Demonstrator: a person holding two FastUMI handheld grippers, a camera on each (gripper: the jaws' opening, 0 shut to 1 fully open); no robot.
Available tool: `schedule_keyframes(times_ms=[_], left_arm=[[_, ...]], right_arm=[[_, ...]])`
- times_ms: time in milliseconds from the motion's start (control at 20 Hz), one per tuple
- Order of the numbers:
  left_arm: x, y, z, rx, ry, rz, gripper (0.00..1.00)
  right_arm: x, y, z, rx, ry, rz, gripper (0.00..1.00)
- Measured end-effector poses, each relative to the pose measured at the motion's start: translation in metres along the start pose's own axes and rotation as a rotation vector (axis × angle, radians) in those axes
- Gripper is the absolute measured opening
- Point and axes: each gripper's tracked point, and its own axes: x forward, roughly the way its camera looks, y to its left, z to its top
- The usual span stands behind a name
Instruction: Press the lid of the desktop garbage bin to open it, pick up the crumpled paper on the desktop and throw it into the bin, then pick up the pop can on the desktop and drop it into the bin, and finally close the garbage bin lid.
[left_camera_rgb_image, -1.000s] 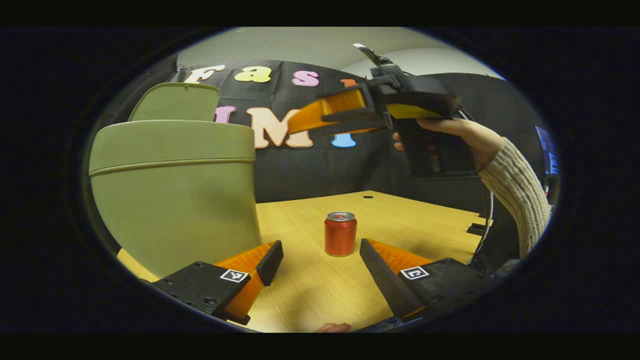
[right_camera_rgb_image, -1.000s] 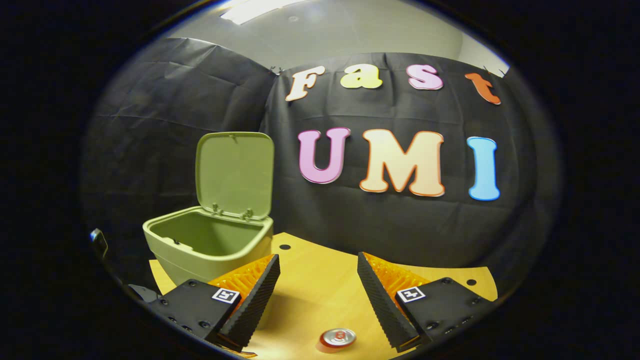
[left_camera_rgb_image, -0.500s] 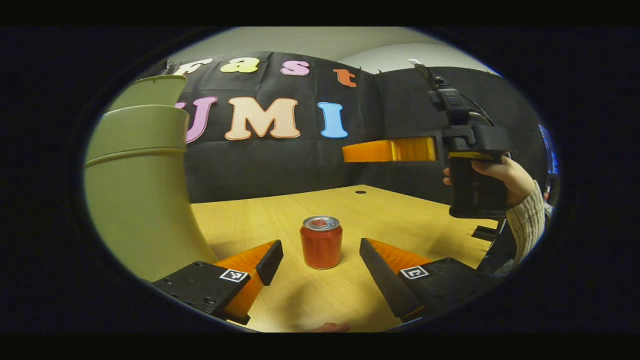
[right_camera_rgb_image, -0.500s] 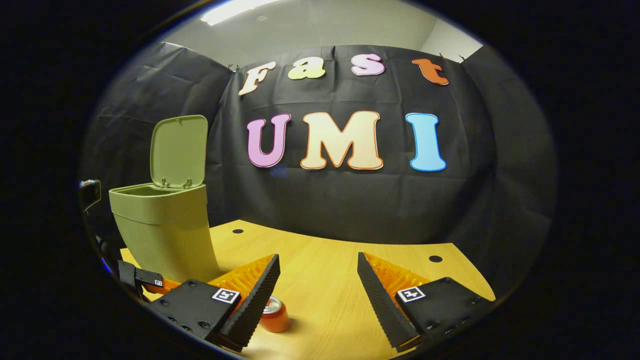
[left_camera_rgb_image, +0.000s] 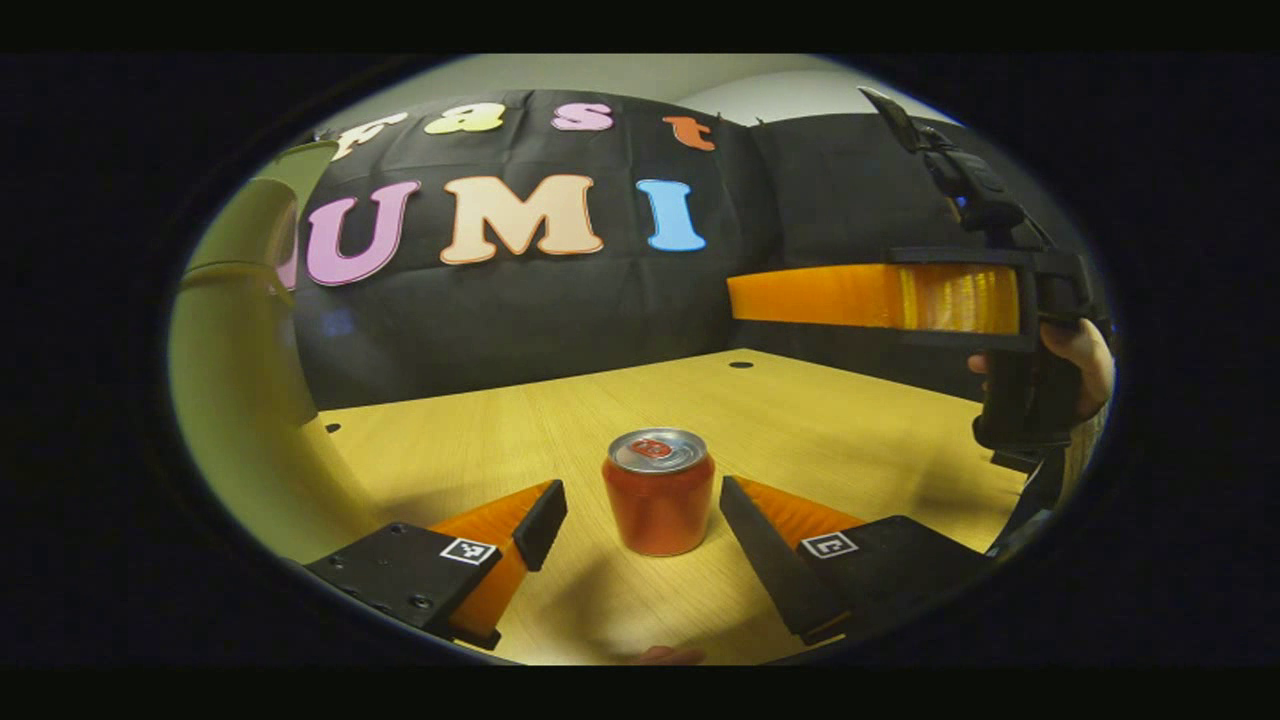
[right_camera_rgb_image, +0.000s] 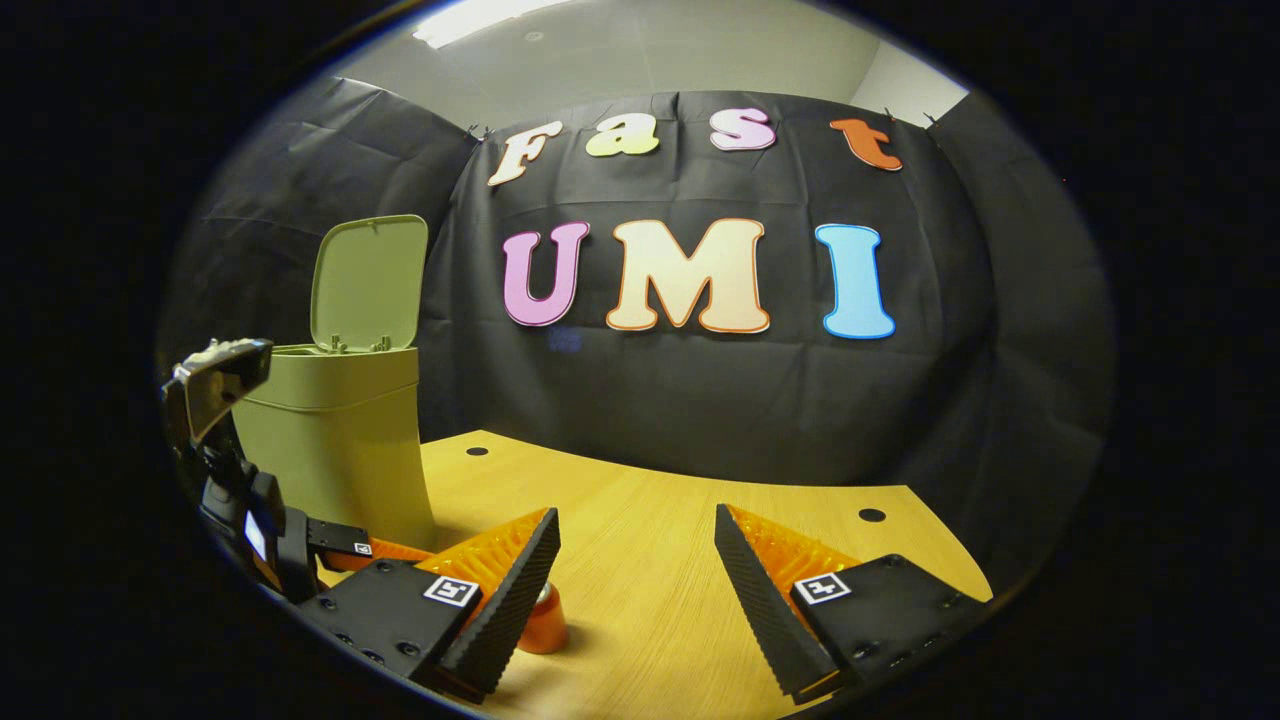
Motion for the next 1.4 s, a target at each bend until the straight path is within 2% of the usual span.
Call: schedule_keyframes(times_ms=[350,400,450,500,550,750,1000,1200,1400], left_arm=[[0.021,-0.007,-0.004,0.018,0.021,0.002,0.94],[0.023,-0.007,-0.006,0.019,0.026,0.005,0.99],[0.026,-0.007,-0.007,0.017,0.031,0.008,0.93],[0.028,-0.008,-0.010,0.015,0.040,0.010,0.90],[0.028,-0.009,-0.011,0.017,0.041,0.018,0.81],[0.021,-0.007,-0.010,0.011,0.037,0.021,0.77],[-0.016,0.004,0.026,0.020,-0.025,0.022,0.77],[-0.049,0.003,0.070,-0.029,-0.085,-0.024,0.77],[-0.078,0.006,0.117,-0.082,-0.119,-0.029,0.76]], right_arm=[[-0.005,-0.006,-0.021,0.017,0.013,-0.006,0.98],[-0.006,-0.007,-0.025,0.020,0.018,-0.007,0.98],[-0.006,-0.007,-0.028,0.023,0.025,-0.006,0.98],[-0.008,-0.007,-0.033,0.025,0.034,-0.004,0.98],[-0.009,-0.007,-0.036,0.026,0.041,-0.006,0.98],[-0.018,-0.012,-0.038,0.037,0.045,-0.024,0.98],[-0.037,-0.016,-0.044,0.051,0.059,-0.052,0.98],[-0.055,-0.018,-0.057,0.068,0.069,-0.084,0.98],[-0.067,-0.016,-0.071,0.120,0.062,-0.089,0.98]])
